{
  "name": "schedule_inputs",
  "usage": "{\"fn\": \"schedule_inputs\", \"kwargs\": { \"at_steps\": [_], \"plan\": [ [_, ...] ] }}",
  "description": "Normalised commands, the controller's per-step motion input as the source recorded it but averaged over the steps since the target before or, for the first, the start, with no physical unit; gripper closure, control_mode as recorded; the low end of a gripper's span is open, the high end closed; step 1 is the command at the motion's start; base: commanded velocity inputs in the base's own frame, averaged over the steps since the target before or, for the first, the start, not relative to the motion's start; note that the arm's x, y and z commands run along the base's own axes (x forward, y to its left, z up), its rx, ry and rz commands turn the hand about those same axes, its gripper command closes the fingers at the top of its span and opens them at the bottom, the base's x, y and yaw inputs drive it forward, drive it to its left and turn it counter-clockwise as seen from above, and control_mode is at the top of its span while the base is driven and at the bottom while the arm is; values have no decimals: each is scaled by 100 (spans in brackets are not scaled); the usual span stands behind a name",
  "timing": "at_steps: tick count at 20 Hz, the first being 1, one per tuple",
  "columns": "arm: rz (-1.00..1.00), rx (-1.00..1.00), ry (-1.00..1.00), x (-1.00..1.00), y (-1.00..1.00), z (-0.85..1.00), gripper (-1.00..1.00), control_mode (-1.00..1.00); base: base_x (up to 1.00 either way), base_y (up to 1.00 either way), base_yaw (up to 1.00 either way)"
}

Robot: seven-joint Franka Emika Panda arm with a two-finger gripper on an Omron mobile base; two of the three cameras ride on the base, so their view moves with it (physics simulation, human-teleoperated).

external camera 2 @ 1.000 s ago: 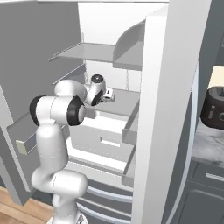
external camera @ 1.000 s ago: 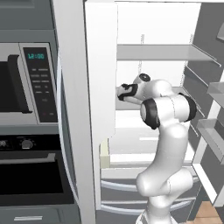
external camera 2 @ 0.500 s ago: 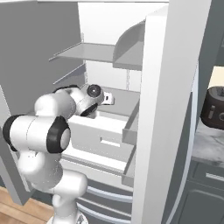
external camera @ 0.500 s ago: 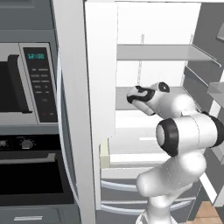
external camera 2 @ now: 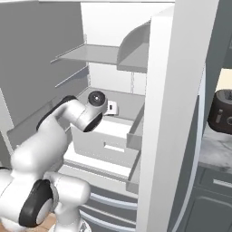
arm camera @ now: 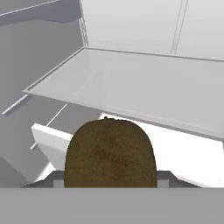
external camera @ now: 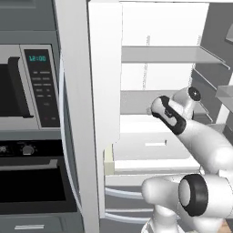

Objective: Retrieve the banana and kiwi from the fridge and place them into the bowl on the dining table.

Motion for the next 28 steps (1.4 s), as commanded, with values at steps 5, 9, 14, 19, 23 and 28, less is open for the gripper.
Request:
{"fn": "schedule_inputs", "kwargs": {
  "at_steps": [5,9,14,19,23,28],
  "plan": [
    [1,0,7,-89,0,36,100,-100,0,0,0],
    [4,0,0,-97,0,50,100,-100,0,0,0],
    [1,0,0,-15,0,1,100,100,-72,0,3],
    [0,0,0,0,0,0,100,100,-100,0,-3],
    [0,0,0,0,0,0,100,100,-91,0,-30],
    [0,0,0,0,0,0,100,100,-69,0,-59]
  ]
}}
